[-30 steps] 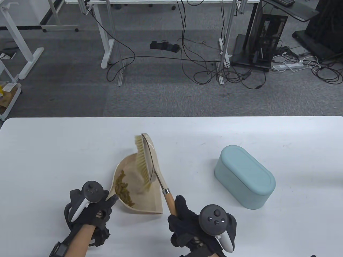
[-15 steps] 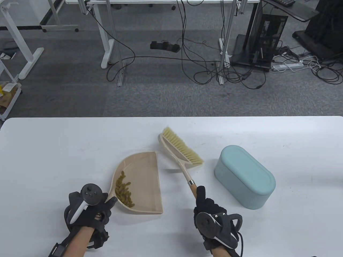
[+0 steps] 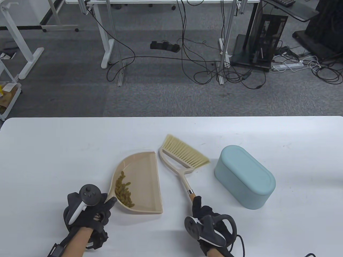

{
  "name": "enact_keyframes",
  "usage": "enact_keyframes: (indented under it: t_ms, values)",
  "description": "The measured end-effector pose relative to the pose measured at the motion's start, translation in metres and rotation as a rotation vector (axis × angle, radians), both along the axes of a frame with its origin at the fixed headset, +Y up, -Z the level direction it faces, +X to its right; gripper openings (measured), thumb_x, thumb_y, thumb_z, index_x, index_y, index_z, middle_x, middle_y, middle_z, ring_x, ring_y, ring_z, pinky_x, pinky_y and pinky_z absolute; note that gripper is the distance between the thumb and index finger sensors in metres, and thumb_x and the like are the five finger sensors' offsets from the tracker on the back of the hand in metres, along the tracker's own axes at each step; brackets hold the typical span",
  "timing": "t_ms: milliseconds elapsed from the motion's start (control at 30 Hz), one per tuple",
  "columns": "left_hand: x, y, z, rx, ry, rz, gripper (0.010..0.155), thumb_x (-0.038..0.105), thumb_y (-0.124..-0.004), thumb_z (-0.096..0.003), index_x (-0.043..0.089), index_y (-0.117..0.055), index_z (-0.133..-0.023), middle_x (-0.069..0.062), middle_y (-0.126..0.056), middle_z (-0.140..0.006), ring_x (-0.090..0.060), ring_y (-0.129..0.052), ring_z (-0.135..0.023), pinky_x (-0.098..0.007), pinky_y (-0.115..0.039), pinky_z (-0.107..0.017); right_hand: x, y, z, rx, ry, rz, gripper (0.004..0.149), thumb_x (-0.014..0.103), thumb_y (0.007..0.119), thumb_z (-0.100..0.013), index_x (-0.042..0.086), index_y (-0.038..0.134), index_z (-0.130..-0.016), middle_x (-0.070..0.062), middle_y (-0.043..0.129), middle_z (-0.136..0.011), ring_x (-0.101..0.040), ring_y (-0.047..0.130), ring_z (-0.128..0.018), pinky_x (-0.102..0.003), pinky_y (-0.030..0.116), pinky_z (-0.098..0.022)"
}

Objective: Sweep raisins on the table into the desktop trash can

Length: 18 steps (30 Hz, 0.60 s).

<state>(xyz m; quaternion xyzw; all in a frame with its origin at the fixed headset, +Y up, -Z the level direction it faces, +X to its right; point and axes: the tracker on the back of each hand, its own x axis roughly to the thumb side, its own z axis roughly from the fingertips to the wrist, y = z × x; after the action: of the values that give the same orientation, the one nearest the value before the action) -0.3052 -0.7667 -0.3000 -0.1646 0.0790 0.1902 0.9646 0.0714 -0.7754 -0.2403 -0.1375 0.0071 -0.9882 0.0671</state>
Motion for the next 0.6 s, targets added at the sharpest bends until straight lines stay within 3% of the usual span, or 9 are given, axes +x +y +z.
enact_keyframes:
  t_ms: [300, 500, 567, 600]
  values:
    - [-0.001, -0.001, 0.0, -0.005, 0.003, 0.005, 0.068, 0.066, -0.058, -0.0506, 0.018, -0.07, -0.098, 0.002, -0.099, -0.055, -0.004, -0.105, -0.02, -0.031, -0.09, -0.019, -0.008, -0.008, -0.001, -0.084, 0.035, 0.128, 0.072, 0.032, 0.076, -0.051, -0.001, 0.045, -0.108, -0.03, 0.083, -0.083, -0.034, 0.095, -0.044, -0.053, 0.079, -0.042]
    - [-0.001, -0.001, 0.0, -0.003, 0.005, 0.0, 0.068, 0.066, -0.058, -0.0505, 0.018, -0.07, -0.098, 0.002, -0.099, -0.055, -0.004, -0.105, -0.02, -0.031, -0.09, -0.019, 0.0, -0.001, -0.004, -0.111, -0.017, 0.028, 0.072, 0.035, 0.076, -0.052, 0.005, 0.046, -0.11, -0.027, 0.082, -0.087, -0.034, 0.096, -0.048, -0.053, 0.078, -0.044]
    - [-0.001, -0.001, 0.0, -0.007, 0.004, 0.002, 0.068, 0.066, -0.058, -0.0505, 0.018, -0.07, -0.098, 0.002, -0.099, -0.055, -0.004, -0.105, -0.02, -0.031, -0.09, -0.019, 0.005, 0.009, -0.004, -0.038, -0.015, -0.082, 0.074, 0.04, 0.077, -0.052, 0.009, 0.046, -0.111, -0.027, 0.075, -0.092, -0.034, 0.095, -0.053, -0.053, 0.077, -0.047]
    - [-0.002, -0.001, 0.0, -0.007, 0.003, 0.003, 0.068, 0.066, -0.058, -0.0506, 0.018, -0.07, -0.098, 0.002, -0.099, -0.055, -0.004, -0.105, -0.02, -0.031, -0.09, -0.019, 0.007, 0.02, -0.001, 0.129, 0.002, -0.166, 0.077, 0.043, 0.079, -0.049, 0.009, 0.047, -0.11, -0.027, 0.073, -0.094, -0.034, 0.095, -0.054, -0.054, 0.076, -0.047]
